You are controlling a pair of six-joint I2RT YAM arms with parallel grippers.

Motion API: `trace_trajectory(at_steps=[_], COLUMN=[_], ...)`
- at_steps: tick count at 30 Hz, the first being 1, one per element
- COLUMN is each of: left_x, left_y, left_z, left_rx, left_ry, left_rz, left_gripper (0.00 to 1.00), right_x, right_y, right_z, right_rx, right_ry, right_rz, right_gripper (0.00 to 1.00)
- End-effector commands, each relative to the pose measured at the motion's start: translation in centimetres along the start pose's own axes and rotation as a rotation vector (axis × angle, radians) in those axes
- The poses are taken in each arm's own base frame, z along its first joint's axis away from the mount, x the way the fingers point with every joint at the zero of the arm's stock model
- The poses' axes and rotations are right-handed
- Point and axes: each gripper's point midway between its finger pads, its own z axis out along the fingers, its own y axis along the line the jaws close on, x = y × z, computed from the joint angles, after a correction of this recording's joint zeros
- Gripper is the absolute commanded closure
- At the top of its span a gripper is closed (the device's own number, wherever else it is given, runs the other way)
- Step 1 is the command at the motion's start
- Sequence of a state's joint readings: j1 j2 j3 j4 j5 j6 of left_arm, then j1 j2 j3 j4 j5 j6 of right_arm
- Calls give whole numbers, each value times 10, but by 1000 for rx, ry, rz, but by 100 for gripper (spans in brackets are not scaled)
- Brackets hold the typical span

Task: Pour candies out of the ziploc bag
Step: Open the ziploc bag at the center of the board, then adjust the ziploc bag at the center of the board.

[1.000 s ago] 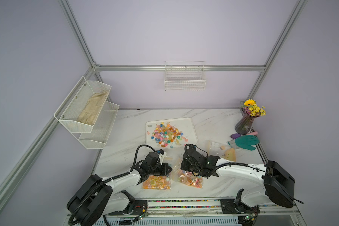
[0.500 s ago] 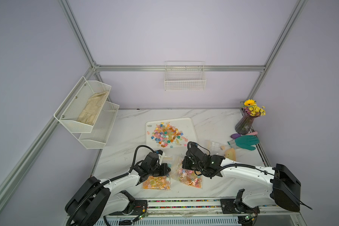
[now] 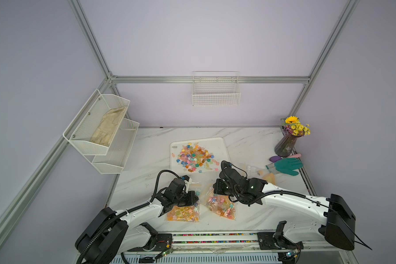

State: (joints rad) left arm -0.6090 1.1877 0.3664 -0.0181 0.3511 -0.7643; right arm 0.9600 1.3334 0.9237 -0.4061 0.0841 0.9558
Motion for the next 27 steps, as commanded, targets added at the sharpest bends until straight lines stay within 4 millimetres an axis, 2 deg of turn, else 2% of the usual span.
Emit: trace_trajectory(at_steps=[1,2,4,6,7,11,12,16,18,21,27], left_x=[-17,-20,-27,-36,-42,-62,-68,-79,-78,-72,-52], left_y=[-13,-16,-21,-27,-31,-40,-44,-65,-72,-76,-88], left_z=[-7,-9,-15,-24,-30,-56,-64,-83,-84,-74,-42], left_rx=[23,27,30,35,37,20,22,101,128,143,225], left_ry=[-58,-69,-100,-141,-168,-280,-316,-400,-388,-310,-99], left_rz=[42,48,59,75,86,96,107,179,207,212,207], left_gripper=[89,83,55,36,30,9,0,0,0,0,2], right_x=[-7,-6,-6,-4,-5,-14,-17,-34,-47,-54,-47], right_y=[11,11,15,14,16,20,20,13,10,-5,-47], right_z=[-2,0,3,10,11,8,6,3,-8,-15,-21], right_rx=[-27,-27,-34,-22,-24,-39,-45,-60,-90,-88,-48], right_ry=[-7,-1,5,17,18,-4,-10,-31,-59,-75,-86], right_rz=[-20,-21,-25,-32,-35,-29,-23,29,72,129,251], right_gripper=[100,100,100,100,98,78,73,54,48,42,33])
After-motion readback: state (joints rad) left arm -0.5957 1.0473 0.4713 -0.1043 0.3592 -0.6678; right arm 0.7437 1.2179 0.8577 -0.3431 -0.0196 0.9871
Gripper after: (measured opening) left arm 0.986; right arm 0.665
